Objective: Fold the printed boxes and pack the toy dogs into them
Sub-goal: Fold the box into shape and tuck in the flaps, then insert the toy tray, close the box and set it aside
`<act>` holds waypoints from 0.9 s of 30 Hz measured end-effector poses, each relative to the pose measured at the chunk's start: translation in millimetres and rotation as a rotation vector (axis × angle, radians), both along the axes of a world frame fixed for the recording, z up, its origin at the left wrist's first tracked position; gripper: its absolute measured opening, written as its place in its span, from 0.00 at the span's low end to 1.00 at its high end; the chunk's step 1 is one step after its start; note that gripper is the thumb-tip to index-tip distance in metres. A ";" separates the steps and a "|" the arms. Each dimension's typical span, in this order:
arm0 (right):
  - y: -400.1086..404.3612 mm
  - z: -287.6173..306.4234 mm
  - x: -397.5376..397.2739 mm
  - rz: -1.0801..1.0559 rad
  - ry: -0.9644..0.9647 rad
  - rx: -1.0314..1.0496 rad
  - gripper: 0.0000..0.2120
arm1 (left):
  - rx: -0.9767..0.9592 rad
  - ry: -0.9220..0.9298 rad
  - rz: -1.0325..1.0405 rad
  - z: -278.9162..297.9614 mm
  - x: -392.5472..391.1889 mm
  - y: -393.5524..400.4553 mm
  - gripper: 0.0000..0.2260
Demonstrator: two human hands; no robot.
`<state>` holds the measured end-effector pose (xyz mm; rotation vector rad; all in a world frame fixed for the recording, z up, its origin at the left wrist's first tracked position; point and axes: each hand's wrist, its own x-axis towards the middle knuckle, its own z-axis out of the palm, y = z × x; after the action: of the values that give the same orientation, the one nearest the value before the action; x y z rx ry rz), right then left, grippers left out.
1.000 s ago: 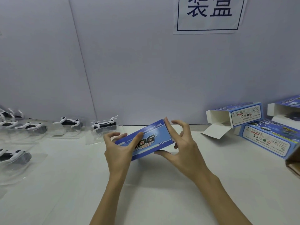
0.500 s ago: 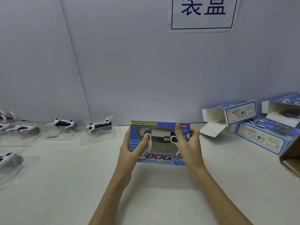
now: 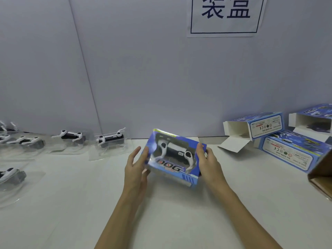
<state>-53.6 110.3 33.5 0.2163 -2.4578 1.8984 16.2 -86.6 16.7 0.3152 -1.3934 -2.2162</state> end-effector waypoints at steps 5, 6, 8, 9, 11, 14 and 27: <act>5.8 10.1 0.6 0.128 -0.262 -0.290 0.27 | -0.013 -0.004 -0.140 -5.5 -5.4 13.8 0.28; 10.3 13.6 0.6 0.187 -0.267 -0.245 0.28 | 0.007 -0.009 -0.135 -6.1 -6.6 13.9 0.27; 20.7 18.5 0.3 0.294 -0.268 -0.056 0.32 | 0.023 -0.023 -0.113 -6.0 -8.9 10.3 0.25; 25.8 20.3 0.8 0.340 -0.272 0.052 0.33 | 0.028 -0.035 -0.105 -5.2 -9.5 8.1 0.26; 32.8 22.6 2.6 0.426 -0.297 0.169 0.34 | 0.043 -0.063 -0.102 -5.9 -9.5 4.6 0.28; 36.6 25.1 1.3 0.393 -0.304 0.069 0.33 | 0.033 -0.054 -0.139 -13.6 -11.1 6.0 0.29; 90.6 58.7 -22.7 -0.374 0.446 -1.202 0.38 | -0.114 -0.105 -0.179 -25.9 -18.1 6.6 0.28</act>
<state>-76.4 200.9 92.2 0.0946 -0.7603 2.3716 -1.9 -80.1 -9.2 0.2797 -1.6546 -2.2785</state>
